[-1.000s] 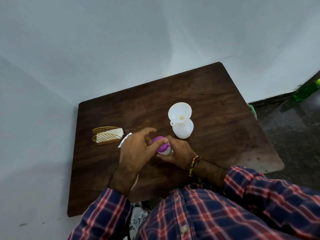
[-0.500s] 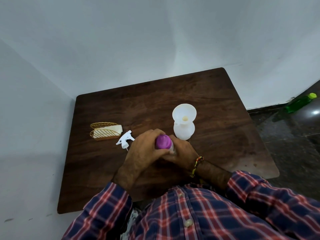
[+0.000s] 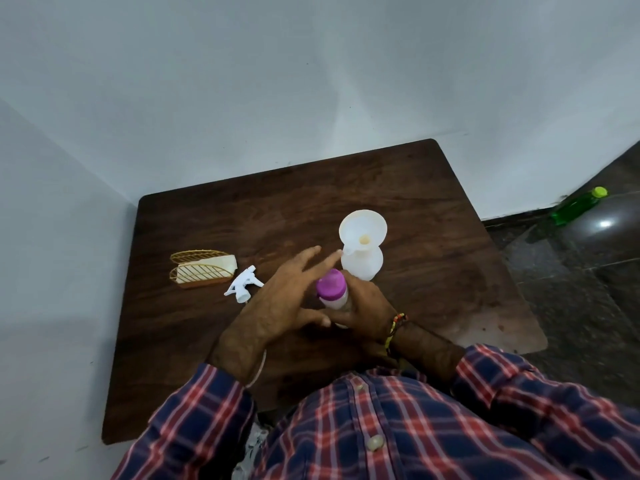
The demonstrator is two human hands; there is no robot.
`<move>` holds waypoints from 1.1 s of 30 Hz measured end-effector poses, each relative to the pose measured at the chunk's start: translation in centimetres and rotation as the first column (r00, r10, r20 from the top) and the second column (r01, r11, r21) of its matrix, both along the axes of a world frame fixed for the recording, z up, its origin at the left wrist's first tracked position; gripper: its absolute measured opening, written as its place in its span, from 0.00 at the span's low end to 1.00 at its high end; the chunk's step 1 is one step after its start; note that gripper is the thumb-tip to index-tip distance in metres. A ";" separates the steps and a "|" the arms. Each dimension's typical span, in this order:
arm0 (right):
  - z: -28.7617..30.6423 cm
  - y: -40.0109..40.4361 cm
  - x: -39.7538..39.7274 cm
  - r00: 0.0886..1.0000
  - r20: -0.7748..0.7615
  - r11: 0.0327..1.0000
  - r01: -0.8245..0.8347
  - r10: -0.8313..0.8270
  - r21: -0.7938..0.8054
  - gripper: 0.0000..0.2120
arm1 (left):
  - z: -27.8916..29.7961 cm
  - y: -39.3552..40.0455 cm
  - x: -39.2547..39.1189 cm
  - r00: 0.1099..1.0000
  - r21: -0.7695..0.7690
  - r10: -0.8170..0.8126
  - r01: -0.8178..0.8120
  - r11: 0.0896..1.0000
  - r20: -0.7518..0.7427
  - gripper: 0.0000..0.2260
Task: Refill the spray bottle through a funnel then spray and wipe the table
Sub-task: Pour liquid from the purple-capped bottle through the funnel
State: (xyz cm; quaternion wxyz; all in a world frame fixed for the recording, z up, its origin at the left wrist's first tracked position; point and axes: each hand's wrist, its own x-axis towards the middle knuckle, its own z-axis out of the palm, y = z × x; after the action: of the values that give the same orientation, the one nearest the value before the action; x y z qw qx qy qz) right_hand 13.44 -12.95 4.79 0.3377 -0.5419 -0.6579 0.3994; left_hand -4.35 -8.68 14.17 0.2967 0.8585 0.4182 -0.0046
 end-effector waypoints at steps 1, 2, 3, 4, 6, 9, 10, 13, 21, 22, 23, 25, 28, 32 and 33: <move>-0.1 -0.1 0.0 1.000 -0.004 1.000 0.001 -0.001 0.000 0.25 | 0.1 0.0 0.1 0.994 -0.008 -0.092 0.093 0.996 0.050 0.45; -0.1 -0.2 0.0 1.000 0.003 1.000 -0.004 0.004 -0.004 0.25 | 0.1 -0.1 0.2 0.985 -0.003 -0.137 0.138 0.990 0.104 0.41; -0.1 -0.2 -0.1 1.000 0.009 1.000 -0.013 0.013 -0.015 0.26 | 0.0 0.0 0.3 0.977 0.029 -0.155 0.152 0.988 0.146 0.37; 0.0 -0.3 -0.2 1.000 0.013 0.999 -0.024 0.025 -0.030 0.27 | -0.3 0.3 0.4 0.974 0.074 -0.158 0.148 0.986 0.163 0.33; 0.2 -0.2 0.0 0.999 -0.012 0.998 -0.040 0.039 -0.041 0.28 | -0.7 0.7 0.3 0.979 0.108 -0.143 0.128 0.986 0.145 0.29; 0.2 0.0 0.5 0.994 0.004 0.993 -0.108 0.109 -0.042 0.29 | -0.4 0.7 0.7 0.999 0.016 -0.024 0.023 1.000 0.031 0.30; 0.2 -0.1 0.6 0.991 0.032 0.991 -0.128 0.129 -0.043 0.28 | -0.4 0.4 0.9 1.000 0.024 0.003 -0.003 1.000 -0.003 0.28; 0.1 -0.3 0.4 0.989 0.062 0.991 -0.133 0.134 -0.021 0.25 | -0.4 -0.8 1.8 0.994 0.087 0.109 -0.108 0.990 -0.011 0.24; -0.8 -0.5 0.6 0.996 0.079 0.999 -0.036 0.035 0.004 0.24 | -0.5 -1.9 3.8 0.895 0.062 0.427 -0.437 0.897 0.132 0.24; -1.0 -0.6 0.7 0.996 0.077 0.999 -0.037 0.036 0.011 0.25 | -0.4 -1.8 3.6 0.912 0.026 0.394 -0.399 0.916 0.118 0.26; -1.0 -0.7 0.9 0.997 0.071 0.999 -0.040 0.039 0.016 0.26 | -0.2 -1.6 3.3 0.935 0.002 0.341 -0.343 0.939 0.095 0.28; -1.0 -0.8 1.0 0.996 0.067 0.999 -0.052 0.051 0.012 0.27 | 0.2 -1.3 2.7 0.964 -0.039 0.260 -0.258 0.965 0.057 0.29; -0.8 -0.7 0.9 0.996 0.063 0.998 -0.065 0.065 0.002 0.28 | 0.9 -1.1 2.2 0.960 -0.078 0.259 -0.251 0.965 0.110 0.28; -0.9 -0.7 1.7 0.999 0.046 1.000 0.007 -0.007 0.004 0.31 | 2.1 -1.7 2.0 0.863 -0.011 0.409 -0.426 0.905 0.297 0.24; -0.9 -0.8 2.1 0.998 0.053 1.000 0.027 -0.028 0.007 0.31 | 2.2 -1.7 1.6 0.802 -0.050 0.479 -0.496 0.867 0.358 0.24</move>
State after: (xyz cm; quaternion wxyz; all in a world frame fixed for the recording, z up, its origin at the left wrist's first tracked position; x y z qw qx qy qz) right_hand 15.49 -13.73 3.91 0.3274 -0.5602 -0.6604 0.3780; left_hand -2.71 -10.39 16.36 0.3390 0.7149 0.5634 0.2380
